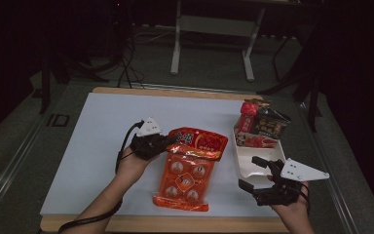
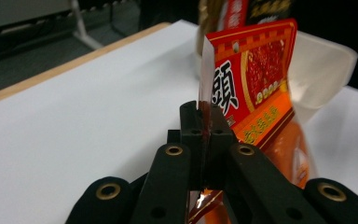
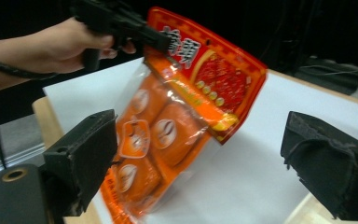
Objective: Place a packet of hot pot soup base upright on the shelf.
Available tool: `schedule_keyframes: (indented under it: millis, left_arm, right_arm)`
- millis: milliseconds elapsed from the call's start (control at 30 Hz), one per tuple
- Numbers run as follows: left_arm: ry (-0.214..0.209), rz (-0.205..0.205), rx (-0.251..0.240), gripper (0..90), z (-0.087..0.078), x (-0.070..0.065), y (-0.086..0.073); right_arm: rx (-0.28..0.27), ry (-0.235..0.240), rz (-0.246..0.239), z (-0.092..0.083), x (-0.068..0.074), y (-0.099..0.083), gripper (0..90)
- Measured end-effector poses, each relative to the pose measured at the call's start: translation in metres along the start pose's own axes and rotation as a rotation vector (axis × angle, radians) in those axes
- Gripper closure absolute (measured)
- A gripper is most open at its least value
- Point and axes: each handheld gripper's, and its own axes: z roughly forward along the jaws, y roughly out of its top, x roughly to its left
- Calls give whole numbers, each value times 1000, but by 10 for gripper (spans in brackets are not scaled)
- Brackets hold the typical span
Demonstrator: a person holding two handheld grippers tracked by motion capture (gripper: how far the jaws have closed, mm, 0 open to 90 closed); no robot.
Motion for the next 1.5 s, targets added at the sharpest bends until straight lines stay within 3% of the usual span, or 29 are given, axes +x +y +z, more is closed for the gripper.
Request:
schedule_keyframes:
  millis: [167,367,733,867,1000,1233,1467,1500]
  left_arm:
    - [-19,16,-22,900,-7,-7,2]
    - [-59,2,-66,900,-16,-15,1]
    - [-102,79,-135,900,-31,-38,3]
    - [-141,90,-157,900,-36,-46,7]
    - [-190,129,-196,900,-47,-61,18]
    - [-200,211,-246,900,-58,-79,39]
    - [-196,230,-277,900,-62,-80,47]
    - [-209,234,-305,900,-65,-77,52]
  right_arm:
    - [-10,-7,-5,1,0,1,129]
    - [-5,0,-1,7,1,2,131]
    - [7,14,2,16,3,1,133]
    - [-3,22,4,14,3,3,135]
    - [-5,38,0,14,1,3,143]
    - [-8,57,20,16,-3,7,146]
    - [-34,50,20,16,-9,15,161]
    - [-49,47,20,15,-12,18,178]
